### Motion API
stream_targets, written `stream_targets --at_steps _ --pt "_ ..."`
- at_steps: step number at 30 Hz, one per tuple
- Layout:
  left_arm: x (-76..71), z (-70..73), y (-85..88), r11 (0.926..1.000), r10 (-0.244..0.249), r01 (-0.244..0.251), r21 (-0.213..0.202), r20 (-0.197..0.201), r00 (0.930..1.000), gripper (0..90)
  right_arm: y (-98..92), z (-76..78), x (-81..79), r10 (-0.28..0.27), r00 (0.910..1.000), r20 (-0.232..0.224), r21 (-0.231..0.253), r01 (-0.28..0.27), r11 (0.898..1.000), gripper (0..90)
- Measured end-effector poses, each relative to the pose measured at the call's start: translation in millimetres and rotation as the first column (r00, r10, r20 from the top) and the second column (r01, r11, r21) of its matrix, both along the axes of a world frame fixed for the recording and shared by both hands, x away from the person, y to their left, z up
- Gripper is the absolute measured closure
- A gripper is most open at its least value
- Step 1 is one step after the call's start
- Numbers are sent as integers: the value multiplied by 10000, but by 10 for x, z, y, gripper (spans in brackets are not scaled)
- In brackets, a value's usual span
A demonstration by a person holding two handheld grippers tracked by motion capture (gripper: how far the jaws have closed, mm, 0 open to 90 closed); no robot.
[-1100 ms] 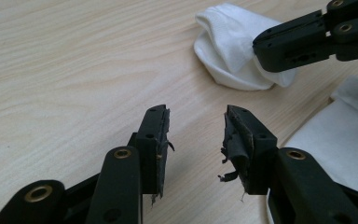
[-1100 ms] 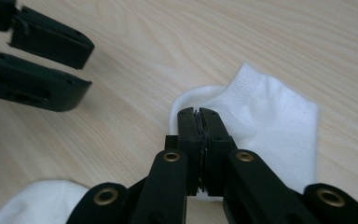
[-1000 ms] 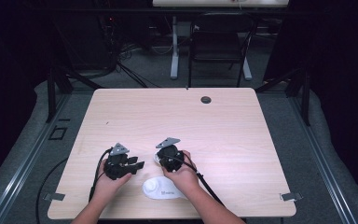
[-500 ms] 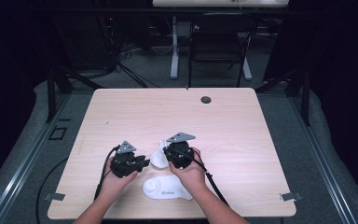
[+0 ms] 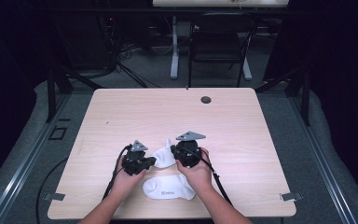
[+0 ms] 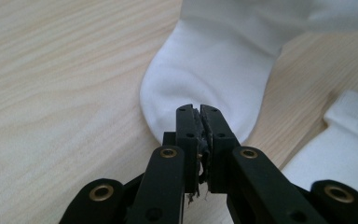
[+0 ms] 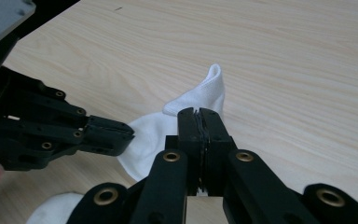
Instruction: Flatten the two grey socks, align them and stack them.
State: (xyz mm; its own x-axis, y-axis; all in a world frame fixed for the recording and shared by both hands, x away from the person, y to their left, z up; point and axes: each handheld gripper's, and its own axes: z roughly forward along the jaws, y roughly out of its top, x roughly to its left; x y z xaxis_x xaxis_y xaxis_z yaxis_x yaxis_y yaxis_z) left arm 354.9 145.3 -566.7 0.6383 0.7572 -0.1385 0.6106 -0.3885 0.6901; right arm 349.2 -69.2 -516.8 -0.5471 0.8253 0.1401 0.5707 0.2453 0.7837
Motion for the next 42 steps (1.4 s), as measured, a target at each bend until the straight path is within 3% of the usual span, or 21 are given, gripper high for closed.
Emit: stream_targets --at_steps 9,15,29,33,37,42 --pt "-1 -81 82 9997 164 -162 199 -111 9998 870 -198 -7 -5 -445 9990 -28 58 445 9990 889" --pt "17 -89 123 9999 103 -102 73 -220 9997 870 -348 -59 -43 -680 9975 -163 9 680 9977 889" --pt "39 -106 140 9999 39 -41 -110 -204 9998 867 -669 -410 -109 -1294 9867 -984 -45 1296 9916 875" --pt "45 -105 144 10000 -9 7 -85 -196 9998 867 -711 -406 -123 -1474 9838 -1017 159 1497 9886 817" --pt "49 -107 145 9999 -7 4 -135 -215 9998 868 -677 -288 -146 -1260 9906 -531 229 1274 9916 844" --pt "51 -109 148 9999 -9 5 -168 -233 9997 868 -532 -317 -103 -756 9954 -586 -217 744 9970 875"
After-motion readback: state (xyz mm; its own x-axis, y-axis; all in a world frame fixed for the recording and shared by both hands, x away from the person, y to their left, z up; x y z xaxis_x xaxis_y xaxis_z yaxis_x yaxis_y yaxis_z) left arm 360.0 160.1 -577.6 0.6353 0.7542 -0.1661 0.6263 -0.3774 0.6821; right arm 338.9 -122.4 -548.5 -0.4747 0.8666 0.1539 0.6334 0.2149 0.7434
